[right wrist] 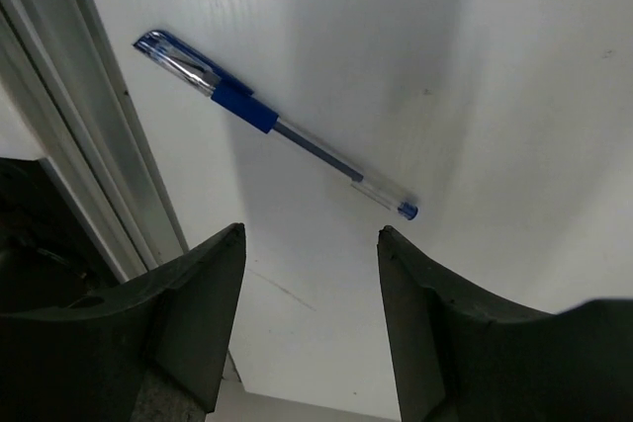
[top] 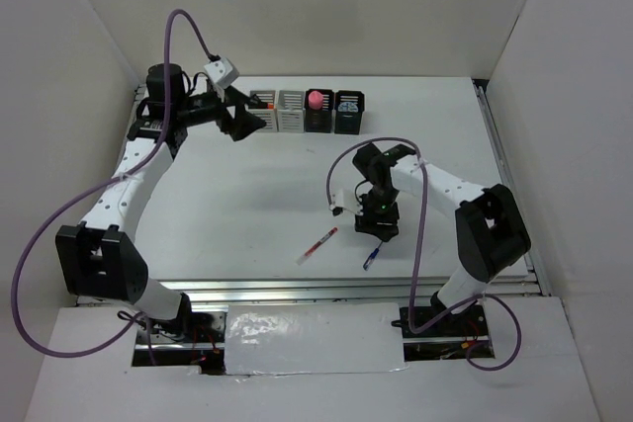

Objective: Sort the stationery into containers
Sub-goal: Pick up the pen from the corner of the board, then place the pen in the storage box, then pick up the pen from the corner of the board.

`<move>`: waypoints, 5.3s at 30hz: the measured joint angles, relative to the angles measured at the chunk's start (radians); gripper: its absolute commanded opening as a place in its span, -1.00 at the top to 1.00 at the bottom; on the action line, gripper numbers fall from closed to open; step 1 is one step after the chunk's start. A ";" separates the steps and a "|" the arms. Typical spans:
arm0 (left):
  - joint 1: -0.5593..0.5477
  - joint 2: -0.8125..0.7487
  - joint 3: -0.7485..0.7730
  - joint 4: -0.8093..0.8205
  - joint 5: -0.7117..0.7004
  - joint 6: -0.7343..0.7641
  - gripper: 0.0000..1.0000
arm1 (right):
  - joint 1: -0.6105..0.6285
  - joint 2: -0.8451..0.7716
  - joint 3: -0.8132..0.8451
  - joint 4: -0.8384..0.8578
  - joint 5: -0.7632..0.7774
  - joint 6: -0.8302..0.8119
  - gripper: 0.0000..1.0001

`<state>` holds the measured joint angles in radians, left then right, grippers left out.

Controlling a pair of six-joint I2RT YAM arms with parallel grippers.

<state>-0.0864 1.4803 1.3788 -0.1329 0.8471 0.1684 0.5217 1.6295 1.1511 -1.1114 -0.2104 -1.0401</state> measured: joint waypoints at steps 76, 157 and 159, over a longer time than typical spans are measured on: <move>-0.255 0.026 -0.238 0.681 0.076 -0.866 -0.63 | -0.096 -0.213 0.240 0.446 -0.512 0.846 1.00; -0.061 0.262 0.166 0.432 -0.307 -0.356 -0.81 | 0.244 0.058 0.174 0.225 -0.167 0.326 -0.08; -0.033 0.156 0.115 0.412 -0.256 -0.374 -0.81 | 0.259 0.108 0.185 0.203 -0.153 0.287 -0.08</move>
<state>-0.1196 1.6367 1.4940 0.2790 0.5907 -0.2054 0.7811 1.7378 1.3357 -0.9089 -0.3637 -0.7532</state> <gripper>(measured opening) 0.904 0.542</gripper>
